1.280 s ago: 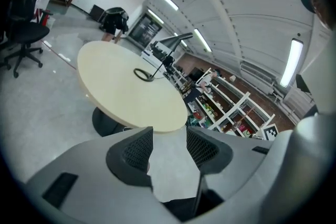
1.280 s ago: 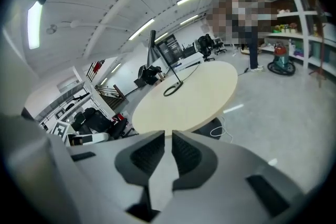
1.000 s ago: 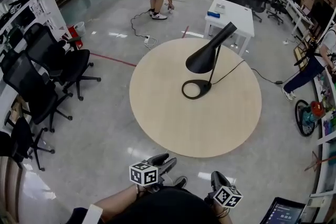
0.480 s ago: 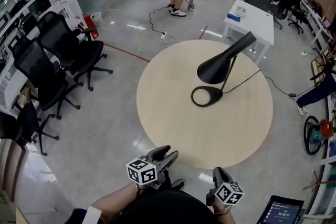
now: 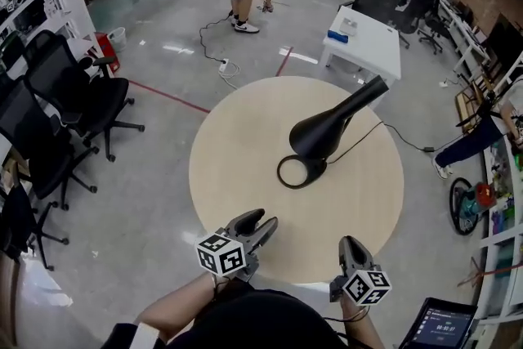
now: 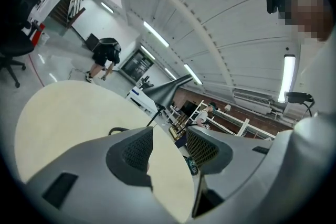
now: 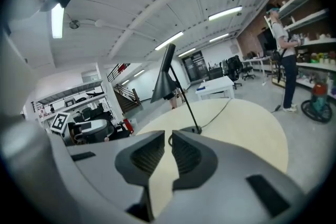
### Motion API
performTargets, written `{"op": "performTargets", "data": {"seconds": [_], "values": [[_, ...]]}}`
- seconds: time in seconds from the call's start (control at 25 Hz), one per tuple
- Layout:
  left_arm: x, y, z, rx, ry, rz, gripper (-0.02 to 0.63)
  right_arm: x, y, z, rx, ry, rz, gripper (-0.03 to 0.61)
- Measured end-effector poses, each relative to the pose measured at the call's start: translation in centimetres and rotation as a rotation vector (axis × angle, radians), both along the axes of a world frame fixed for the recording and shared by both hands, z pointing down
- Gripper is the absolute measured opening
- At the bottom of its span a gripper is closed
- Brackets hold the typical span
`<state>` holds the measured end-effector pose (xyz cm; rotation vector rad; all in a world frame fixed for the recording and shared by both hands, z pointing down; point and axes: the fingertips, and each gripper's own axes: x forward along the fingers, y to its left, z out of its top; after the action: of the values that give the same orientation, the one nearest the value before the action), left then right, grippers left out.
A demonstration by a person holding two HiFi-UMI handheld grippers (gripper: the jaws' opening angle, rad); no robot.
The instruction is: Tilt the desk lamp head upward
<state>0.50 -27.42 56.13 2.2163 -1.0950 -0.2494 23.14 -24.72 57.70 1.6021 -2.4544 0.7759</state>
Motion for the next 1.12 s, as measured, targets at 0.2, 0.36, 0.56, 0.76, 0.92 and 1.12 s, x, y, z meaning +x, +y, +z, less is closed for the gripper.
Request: {"op": "performTargets", "data": {"seconds": [0.2, 0.36, 0.56, 0.76, 0.92, 1.12], "values": [[0.9, -3.5, -1.6, 0.041, 0.037, 0.075, 0.21, 0.7, -5.4, -5.9, 0.145, 0.056, 0.065, 0.044], [1.2, -6.1, -2.5, 0.055, 0.071, 0.123, 0.21, 1.7, -9.3, -11.6, 0.284, 0.096, 0.122, 0.044], [1.4, -9.9, -3.3, 0.03, 0.091, 0.144, 0.21, 0.8, -13.8, -18.2, 0.441, 0.149, 0.116, 0.044], [2.4, -13.0, -5.0, 0.041, 0.089, 0.118, 0.212, -0.2, -17.7, -21.8, 0.523, 0.18, 0.046, 0.088], [3.5, -15.2, -5.3, 0.013, 0.089, 0.072, 0.213, 0.1, -20.6, -24.6, 0.578, 0.206, -0.003, 0.101], [3.0, -17.2, -3.3, -0.097, 0.128, -0.006, 0.31, 0.1, -24.2, -27.6, 0.629, 0.224, -0.041, 0.103]]}}
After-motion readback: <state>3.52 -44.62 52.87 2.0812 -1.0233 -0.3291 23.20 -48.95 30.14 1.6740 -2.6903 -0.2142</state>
